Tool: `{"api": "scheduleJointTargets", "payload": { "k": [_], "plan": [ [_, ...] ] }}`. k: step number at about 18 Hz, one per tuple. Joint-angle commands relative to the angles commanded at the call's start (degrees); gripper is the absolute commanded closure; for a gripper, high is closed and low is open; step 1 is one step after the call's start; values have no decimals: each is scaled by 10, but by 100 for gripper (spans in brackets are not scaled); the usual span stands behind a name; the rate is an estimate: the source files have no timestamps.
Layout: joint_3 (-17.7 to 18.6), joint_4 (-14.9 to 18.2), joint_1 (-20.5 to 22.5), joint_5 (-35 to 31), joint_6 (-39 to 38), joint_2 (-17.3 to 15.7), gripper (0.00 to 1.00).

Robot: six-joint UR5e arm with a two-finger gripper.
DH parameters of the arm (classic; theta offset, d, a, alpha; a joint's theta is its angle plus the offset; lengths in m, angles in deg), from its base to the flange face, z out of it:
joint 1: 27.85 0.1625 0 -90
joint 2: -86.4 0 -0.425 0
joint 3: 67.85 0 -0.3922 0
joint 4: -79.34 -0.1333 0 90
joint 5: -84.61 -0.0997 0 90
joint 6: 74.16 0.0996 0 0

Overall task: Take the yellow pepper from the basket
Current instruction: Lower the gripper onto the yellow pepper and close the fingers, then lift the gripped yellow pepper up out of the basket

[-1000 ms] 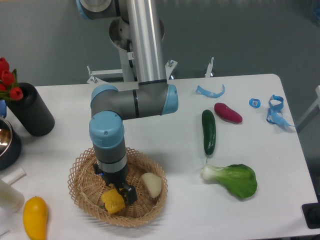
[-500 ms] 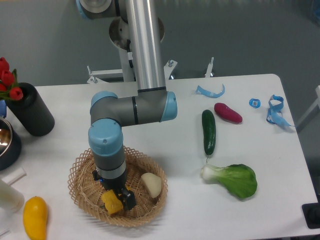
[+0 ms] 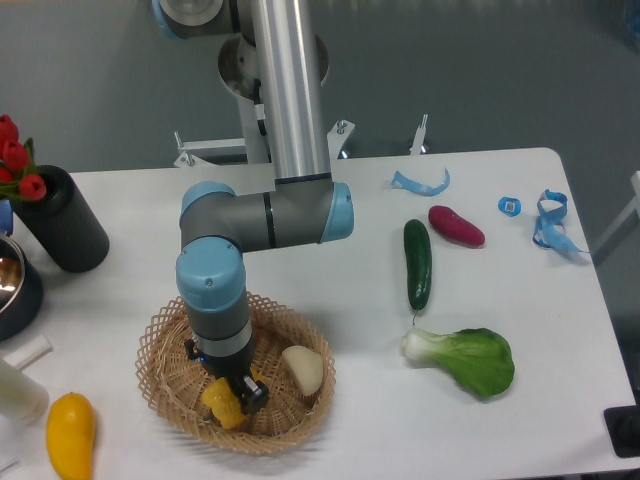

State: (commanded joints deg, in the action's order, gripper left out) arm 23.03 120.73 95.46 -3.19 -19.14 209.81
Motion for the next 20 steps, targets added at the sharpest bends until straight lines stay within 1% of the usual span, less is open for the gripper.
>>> {"api": "scheduleJointTargets", "payload": {
  "k": [1, 3, 6, 8, 10, 13, 15, 17, 20],
  "plan": [
    [0, 0, 0, 0, 0, -2, 78],
    [0, 0, 1, 1, 0, -19, 78],
    [-1, -1, 8, 2, -12, -62, 78],
    [-8, -2, 25, 4, -37, -90, 77],
    [-20, -3, 38, 26, -68, -110, 77],
    [-59, -3, 60, 69, -116, -112, 77],
    [-83, -3, 70, 83, -146, -112, 77],
    [-98, -3, 78, 91, -157, -113, 77],
    [-108, -3, 88, 111, -159, -114, 77]
  ]
}}
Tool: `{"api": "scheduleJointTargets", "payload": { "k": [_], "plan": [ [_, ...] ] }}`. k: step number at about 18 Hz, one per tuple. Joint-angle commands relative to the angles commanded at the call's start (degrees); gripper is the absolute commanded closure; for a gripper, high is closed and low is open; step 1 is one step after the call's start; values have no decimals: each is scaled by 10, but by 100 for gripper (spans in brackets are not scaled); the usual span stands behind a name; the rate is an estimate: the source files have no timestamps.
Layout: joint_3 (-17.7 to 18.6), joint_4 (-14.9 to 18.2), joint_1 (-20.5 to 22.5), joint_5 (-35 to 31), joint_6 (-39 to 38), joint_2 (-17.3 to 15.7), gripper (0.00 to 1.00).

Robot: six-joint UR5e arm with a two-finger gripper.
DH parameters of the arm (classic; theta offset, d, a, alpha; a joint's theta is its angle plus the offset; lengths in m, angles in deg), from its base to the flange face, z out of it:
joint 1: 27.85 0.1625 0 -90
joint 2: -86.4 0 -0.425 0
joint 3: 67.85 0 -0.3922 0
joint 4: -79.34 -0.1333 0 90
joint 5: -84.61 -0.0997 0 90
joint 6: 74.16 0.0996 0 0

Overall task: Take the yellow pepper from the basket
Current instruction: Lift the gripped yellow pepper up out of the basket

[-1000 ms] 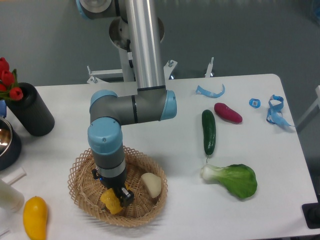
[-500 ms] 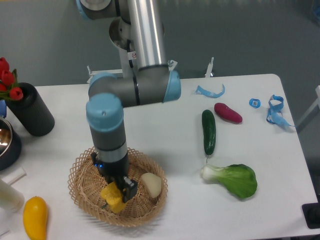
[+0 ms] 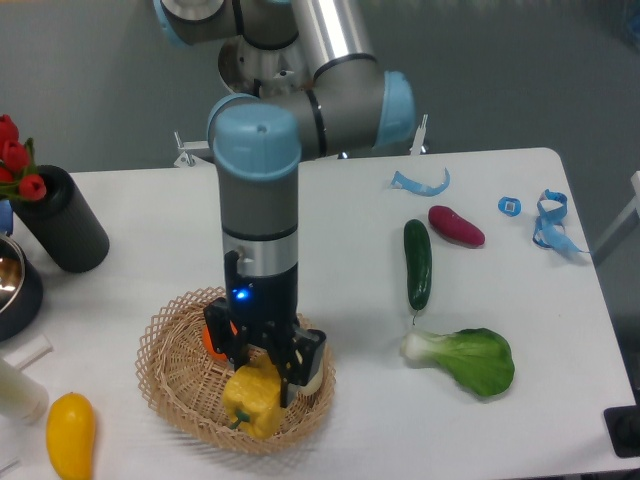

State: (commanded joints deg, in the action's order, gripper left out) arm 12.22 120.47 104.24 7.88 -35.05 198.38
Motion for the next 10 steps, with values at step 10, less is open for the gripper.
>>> {"api": "scheduleJointTargets", "payload": {
  "k": [10],
  "plan": [
    [-2, 0, 9, 18, -1, -4, 77]
  ]
}}
